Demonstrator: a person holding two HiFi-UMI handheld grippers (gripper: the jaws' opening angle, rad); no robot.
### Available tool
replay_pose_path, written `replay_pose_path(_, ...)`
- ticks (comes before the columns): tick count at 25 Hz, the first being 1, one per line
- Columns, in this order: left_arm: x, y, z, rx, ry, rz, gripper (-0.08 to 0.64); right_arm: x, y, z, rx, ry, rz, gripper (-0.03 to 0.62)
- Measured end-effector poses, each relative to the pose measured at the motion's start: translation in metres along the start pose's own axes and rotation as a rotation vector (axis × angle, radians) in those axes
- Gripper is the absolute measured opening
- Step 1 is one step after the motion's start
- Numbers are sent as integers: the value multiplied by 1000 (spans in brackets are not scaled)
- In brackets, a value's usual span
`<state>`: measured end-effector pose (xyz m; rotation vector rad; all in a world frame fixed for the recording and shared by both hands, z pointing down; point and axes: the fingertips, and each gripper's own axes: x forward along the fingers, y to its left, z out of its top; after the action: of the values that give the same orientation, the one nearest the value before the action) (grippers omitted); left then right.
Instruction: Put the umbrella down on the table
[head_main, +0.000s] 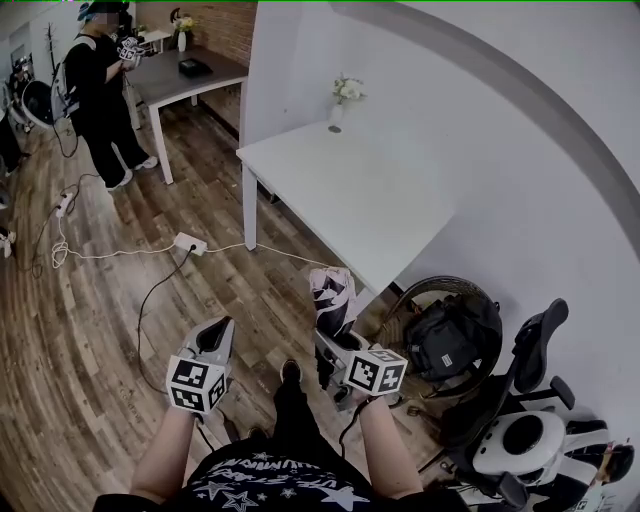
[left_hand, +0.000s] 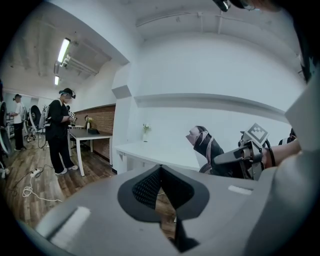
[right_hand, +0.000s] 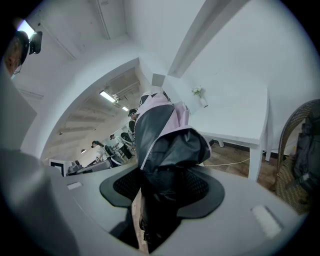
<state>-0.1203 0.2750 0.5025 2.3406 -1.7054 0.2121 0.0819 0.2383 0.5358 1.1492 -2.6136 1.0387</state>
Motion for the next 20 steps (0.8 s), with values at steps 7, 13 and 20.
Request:
replay_pose_path(7, 54, 27, 13, -11, 7, 15, 2, 50, -31, 37, 12, 11, 8, 245)
replay_pose_path(13, 117, 59, 29, -20, 27, 31, 1, 100, -69, 75, 13, 37, 0, 245)
replay_pose_path(20, 187, 74, 52, -29, 50, 39, 1, 148, -112, 122, 23, 88, 3, 245)
